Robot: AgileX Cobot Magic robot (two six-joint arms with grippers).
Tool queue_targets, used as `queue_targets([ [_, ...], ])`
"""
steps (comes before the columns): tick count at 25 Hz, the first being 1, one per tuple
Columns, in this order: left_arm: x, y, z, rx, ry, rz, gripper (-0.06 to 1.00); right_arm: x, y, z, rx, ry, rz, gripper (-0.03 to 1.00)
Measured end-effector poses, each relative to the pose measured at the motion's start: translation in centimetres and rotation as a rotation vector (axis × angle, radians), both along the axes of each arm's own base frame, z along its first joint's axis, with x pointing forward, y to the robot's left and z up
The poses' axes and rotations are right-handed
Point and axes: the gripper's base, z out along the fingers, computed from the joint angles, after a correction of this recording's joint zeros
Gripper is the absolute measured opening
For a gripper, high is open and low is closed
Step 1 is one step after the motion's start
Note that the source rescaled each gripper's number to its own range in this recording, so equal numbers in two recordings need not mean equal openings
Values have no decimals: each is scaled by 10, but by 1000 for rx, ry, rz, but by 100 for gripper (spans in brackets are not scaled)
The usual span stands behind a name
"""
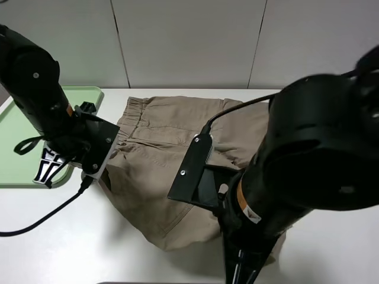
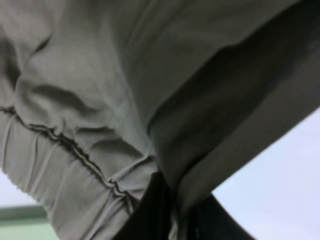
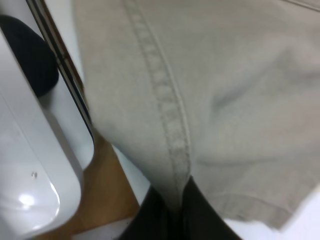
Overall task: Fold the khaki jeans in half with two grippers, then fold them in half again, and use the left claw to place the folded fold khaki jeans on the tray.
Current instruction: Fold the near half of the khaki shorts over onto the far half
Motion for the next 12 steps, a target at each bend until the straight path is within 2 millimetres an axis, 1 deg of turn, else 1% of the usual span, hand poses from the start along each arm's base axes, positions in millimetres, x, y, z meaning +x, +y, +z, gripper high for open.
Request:
queue_targets([
  [3,-8,5,12,22,24,14,0,0,-3,22,10,-12,-1,0],
  [7,-19,12,25,49,52,31,0,1,-1,53,43,-39,19,0],
  [10,-24,16,31,67,73,41,0,7,3,74,68,-96,40,0],
  [12,-25,16,33,66,71,42,0,13,4,85,73,-154,58,0],
])
